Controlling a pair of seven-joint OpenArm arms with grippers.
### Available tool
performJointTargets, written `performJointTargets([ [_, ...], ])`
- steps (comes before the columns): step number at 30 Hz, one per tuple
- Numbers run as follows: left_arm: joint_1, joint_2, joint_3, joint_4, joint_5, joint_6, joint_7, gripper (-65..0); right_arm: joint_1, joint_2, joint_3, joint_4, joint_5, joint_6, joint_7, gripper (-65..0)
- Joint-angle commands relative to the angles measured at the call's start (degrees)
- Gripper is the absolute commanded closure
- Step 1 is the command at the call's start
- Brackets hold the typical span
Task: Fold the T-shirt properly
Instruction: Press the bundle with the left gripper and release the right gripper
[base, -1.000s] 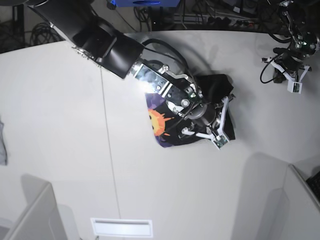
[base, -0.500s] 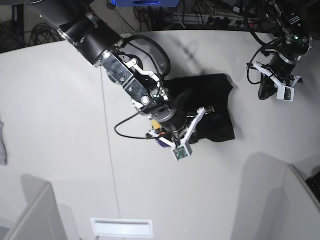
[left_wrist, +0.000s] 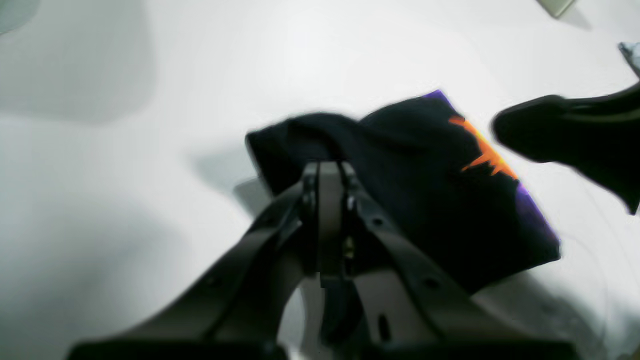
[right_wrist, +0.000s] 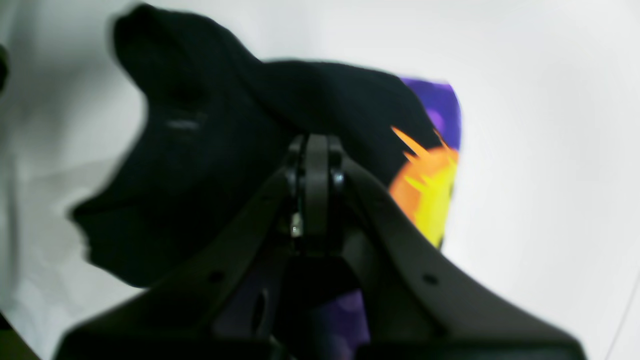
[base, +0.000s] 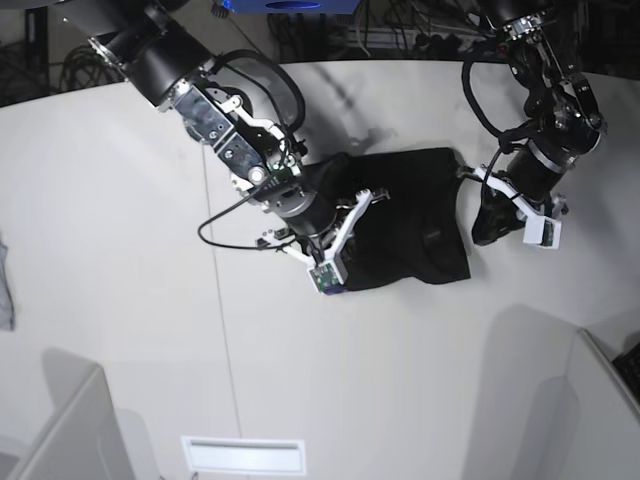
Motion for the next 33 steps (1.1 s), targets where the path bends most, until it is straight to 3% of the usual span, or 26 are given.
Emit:
performJointTargets([
  [1,-0.06,-0.54,-0.54,-0.37,-1.1,-0.47,-1.12,0.0,0.62,-0.13,0.28,1.2,0.07,0.2,1.51,0.0],
  [6,-0.06,-0.54,-0.72,-7.58,-1.98,-0.47,-1.12,-0.8,-0.26,1.02,0.28,1.2,0.07,0.2,1.6,0.0],
  [12,-0.15,-0.72,-4.41,-13.03,-13.58,-0.47,-1.3,-50.5,-0.97,1.02,0.28,1.11,-0.02,0.2,1.51,0.0],
  [15,-0.77,-0.8,-4.59,-15.23,-14.81,-0.47,-1.3,-64.7,-1.14,1.02,0.19,0.93,-0.02,0.2,1.51,0.0],
  [27,-5.69,-0.54,4.91,-27.97,-11.03,-0.47,-1.47,-65.0,-2.02,1.1,0.19,1.2,-0.02,0.2,1.42,0.0],
  [31,-6.57,-0.54,7.99,-32.11,-11.03,-0.47,-1.47,-65.0,-2.73,2.77,0.28,1.2,-0.02,0.2,1.86,0.0],
  [33,-6.74,-0.72,8.95,-34.39,-11.03,-0.47,-1.47,-56.6,-2.81,3.04,0.36,1.2,-0.02,0.2,1.86,0.0],
])
